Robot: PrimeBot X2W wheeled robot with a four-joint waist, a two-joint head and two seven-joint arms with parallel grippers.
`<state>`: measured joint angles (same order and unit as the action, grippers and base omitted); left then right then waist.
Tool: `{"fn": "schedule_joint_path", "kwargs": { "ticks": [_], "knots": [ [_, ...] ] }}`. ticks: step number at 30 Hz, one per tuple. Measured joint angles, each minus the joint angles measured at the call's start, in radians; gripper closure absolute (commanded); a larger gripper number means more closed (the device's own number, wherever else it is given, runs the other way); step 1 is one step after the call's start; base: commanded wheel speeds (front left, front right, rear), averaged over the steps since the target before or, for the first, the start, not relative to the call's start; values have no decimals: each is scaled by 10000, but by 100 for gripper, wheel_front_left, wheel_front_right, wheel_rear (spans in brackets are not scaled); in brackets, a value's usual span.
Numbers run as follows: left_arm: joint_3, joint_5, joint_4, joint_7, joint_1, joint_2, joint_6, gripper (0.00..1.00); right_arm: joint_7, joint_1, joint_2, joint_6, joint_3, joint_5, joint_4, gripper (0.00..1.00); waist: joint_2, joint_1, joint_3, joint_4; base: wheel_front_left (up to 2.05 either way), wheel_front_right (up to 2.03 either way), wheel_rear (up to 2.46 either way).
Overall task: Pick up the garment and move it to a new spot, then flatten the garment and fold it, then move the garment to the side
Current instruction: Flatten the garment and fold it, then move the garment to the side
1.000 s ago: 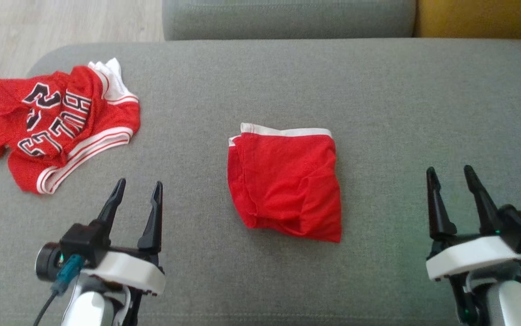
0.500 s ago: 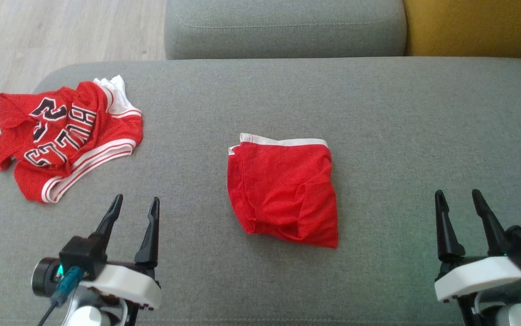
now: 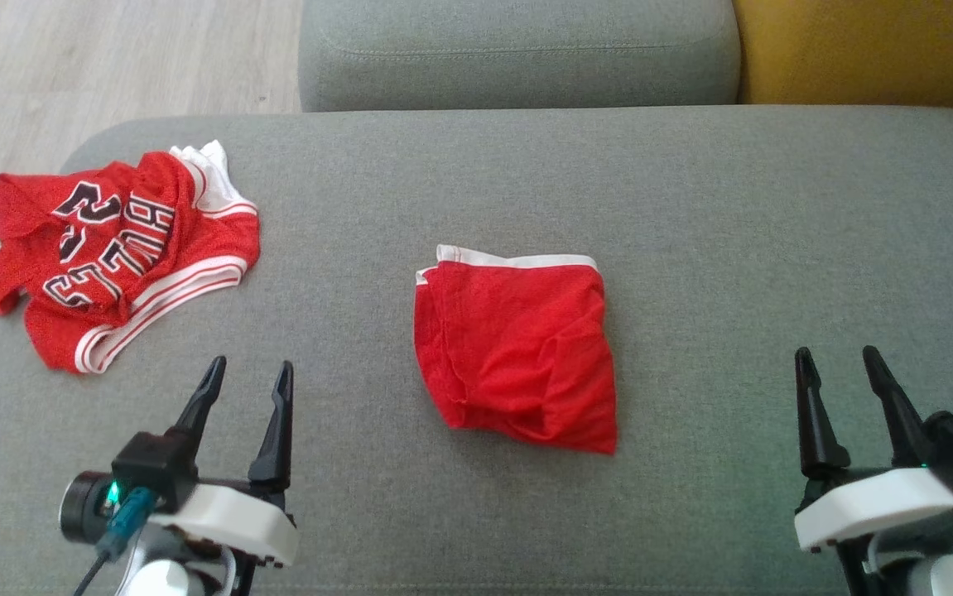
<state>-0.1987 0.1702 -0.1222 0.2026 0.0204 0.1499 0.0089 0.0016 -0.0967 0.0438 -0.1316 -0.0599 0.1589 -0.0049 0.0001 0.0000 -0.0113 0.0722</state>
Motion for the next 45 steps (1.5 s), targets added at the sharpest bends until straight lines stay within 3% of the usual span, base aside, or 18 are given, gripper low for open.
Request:
{"fn": "schedule_joint_path", "kwargs": {
  "ticks": [28,37,45],
  "knots": [
    [-173,203,-65,19,-30,69,100,0,-15,63,0,0,159,173,483,0,0,0,-154,70,0,0,0],
    [-408,203,-69,201,-875,56,36,0,-203,1575,6,0,1127,153,1879,0,0,0,-827,579,0,0,0],
    [-543,203,-332,382,-1508,-146,-100,0,-389,3089,25,0,2362,522,4332,0,0,3,-1556,1266,0,0,0]
  ]
}}
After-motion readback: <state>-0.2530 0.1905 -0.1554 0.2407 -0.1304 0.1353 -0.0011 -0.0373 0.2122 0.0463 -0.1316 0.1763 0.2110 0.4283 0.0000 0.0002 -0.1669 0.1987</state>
